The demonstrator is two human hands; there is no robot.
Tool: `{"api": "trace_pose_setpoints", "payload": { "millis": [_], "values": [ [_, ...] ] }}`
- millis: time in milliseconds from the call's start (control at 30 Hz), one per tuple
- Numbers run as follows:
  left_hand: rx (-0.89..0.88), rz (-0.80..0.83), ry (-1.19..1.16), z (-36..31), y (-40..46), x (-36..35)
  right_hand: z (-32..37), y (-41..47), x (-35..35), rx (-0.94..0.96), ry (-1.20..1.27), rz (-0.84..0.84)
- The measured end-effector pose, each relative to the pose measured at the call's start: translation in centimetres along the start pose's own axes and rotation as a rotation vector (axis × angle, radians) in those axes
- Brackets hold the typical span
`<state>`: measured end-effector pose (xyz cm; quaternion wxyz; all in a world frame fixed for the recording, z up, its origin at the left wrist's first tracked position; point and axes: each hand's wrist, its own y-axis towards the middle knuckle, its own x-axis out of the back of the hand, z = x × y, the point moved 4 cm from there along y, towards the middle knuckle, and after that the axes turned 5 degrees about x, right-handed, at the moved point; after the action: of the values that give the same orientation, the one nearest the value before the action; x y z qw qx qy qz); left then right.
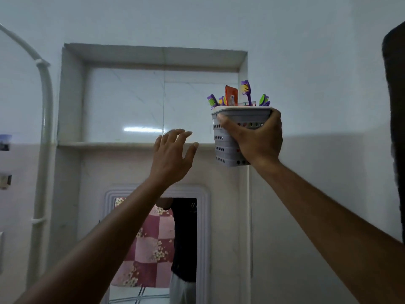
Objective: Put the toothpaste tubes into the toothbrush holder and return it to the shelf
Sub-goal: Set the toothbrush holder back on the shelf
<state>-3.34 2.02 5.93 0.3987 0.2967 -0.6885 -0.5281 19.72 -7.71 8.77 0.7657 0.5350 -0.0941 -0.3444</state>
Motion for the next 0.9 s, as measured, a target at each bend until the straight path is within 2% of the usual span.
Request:
{"api": "trace_pose_setpoints", "payload": {
  "millis": [167, 333, 500, 600, 900],
  "values": [
    [0.079, 0.073, 0.004, 1.7, 1.2, -3.3, 0.5, 3.2, -1.6, 0.01, -0.033, -0.016],
    [0.042, -0.043, 0.089, 2.4, 0.9, -4.1, -0.5, 4.9, -4.0, -0.001, -0.046, -0.022],
    [0.028, -0.071, 0.105, 2.5, 0.8, -4.2, -3.0, 5.1, -6.8, -0.038, -0.045, 0.02],
    [0.014, -0.089, 0.102, 2.5, 0.8, -4.3, -3.9, 5.0, -8.3, -0.038, -0.095, 0.116],
    [0.003, -0.081, 0.096, 2.3, 0.7, -4.0, -6.4, 3.5, -10.0, 0.068, -0.487, 0.36]
  ]
}}
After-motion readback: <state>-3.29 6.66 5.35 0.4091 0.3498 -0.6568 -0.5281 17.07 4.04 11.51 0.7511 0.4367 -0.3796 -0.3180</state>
